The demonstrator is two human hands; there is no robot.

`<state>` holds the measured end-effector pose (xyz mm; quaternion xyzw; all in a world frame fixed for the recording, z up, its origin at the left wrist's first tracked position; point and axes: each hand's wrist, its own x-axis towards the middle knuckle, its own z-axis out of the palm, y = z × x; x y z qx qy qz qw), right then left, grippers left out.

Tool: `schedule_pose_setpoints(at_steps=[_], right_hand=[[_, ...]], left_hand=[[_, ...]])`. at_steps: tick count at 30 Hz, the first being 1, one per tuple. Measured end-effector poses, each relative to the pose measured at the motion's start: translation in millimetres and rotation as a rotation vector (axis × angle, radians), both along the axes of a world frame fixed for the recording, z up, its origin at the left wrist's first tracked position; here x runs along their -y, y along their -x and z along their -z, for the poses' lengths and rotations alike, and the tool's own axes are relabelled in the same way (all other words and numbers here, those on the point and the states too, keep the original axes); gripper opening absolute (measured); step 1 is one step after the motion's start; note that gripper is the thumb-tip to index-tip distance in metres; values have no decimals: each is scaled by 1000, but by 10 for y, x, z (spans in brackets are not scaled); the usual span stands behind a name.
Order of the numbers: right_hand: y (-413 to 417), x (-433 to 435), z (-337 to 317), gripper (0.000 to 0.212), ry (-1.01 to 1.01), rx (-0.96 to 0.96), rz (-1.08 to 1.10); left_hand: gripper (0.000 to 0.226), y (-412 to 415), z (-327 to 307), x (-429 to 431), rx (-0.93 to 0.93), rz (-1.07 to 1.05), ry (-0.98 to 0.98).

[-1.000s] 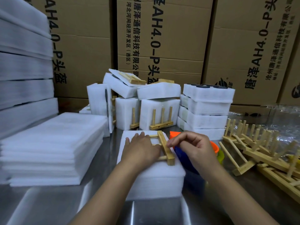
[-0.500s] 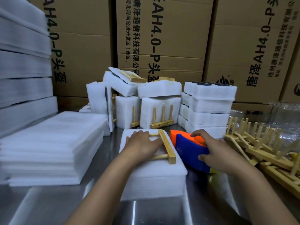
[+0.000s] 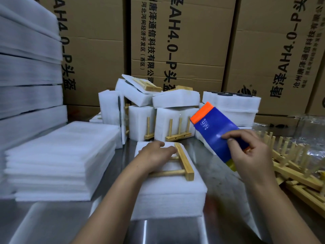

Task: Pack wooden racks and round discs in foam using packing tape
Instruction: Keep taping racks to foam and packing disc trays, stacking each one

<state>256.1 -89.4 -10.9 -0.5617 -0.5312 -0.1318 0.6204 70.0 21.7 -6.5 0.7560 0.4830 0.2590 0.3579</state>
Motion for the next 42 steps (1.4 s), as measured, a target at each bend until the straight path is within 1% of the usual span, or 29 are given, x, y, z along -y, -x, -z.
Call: schedule_pose_setpoints(at_steps=[2, 5, 7, 9, 11, 13, 15, 17, 19, 21, 22, 23, 24, 25, 26, 27, 28, 30, 31, 33, 36, 38, 40, 42], right_hand=[[32, 52, -24, 3, -68, 69, 34], [54, 84, -24, 38, -76, 239, 77], [93, 87, -32, 48, -73, 374, 112], [137, 88, -34, 52, -54, 465, 106], [180, 84, -34, 49, -54, 498, 73], [209, 85, -28, 45, -103, 516, 49], [235, 102, -28, 45, -175, 528, 34], [264, 131, -42, 47, -274, 536, 20], [318, 162, -63, 48, -361, 480, -41], [412, 184, -71, 42, -421, 365, -166], [463, 188, -60, 38, -438, 303, -238], [509, 188, -50, 35, -446, 232, -307], [545, 184, -42, 35, -446, 140, -374], [569, 175, -40, 34, -443, 17, -446], [585, 162, -42, 35, -442, -125, -531], [581, 141, -34, 35, -440, -257, -616], [569, 117, -25, 34, -435, -360, -682], [538, 75, -24, 33, -395, -458, -736], [527, 59, -22, 34, -365, -479, -744], [505, 35, 0, 38, -316, -500, -739], [508, 32, 17, 38, -283, -490, -718], [517, 45, 22, 42, -261, -439, -696], [539, 57, 18, 52, -224, -364, -640], [576, 60, 25, 66, -206, -330, -570]], left_hand=[[51, -15, -3, 10, -30, 9, -21], [46, -30, 2, 24, -50, 5, -45], [45, -30, -1, 32, -60, -1, -61], [45, -34, 1, 38, -50, -4, -72], [49, -28, 4, 49, -2, -4, -59], [53, -24, 12, 42, 36, 2, -38], [54, -15, 8, 47, 78, -10, -38], [53, 5, -49, 94, 182, -25, -98], [44, 13, -142, 160, 412, 71, -123], [38, 28, -256, 268, 618, 248, -33], [37, 34, -271, 295, 677, 337, 29], [45, 34, -267, 303, 706, 426, 51], [62, 35, -246, 296, 722, 502, 34], [79, 44, -217, 286, 737, 556, 12], [86, 63, -202, 277, 757, 595, 13], [84, 89, -188, 264, 773, 603, 3], [75, 106, -175, 256, 785, 590, -26], [53, 100, -161, 252, 789, 532, -102], [46, 88, -147, 245, 789, 504, -129], [39, 68, -106, 231, 790, 469, -148], [37, 77, -83, 235, 778, 441, -169], [37, 86, -79, 223, 785, 420, -194], [36, 87, -83, 219, 804, 412, -216], [35, 77, -78, 230, 802, 404, -224]])
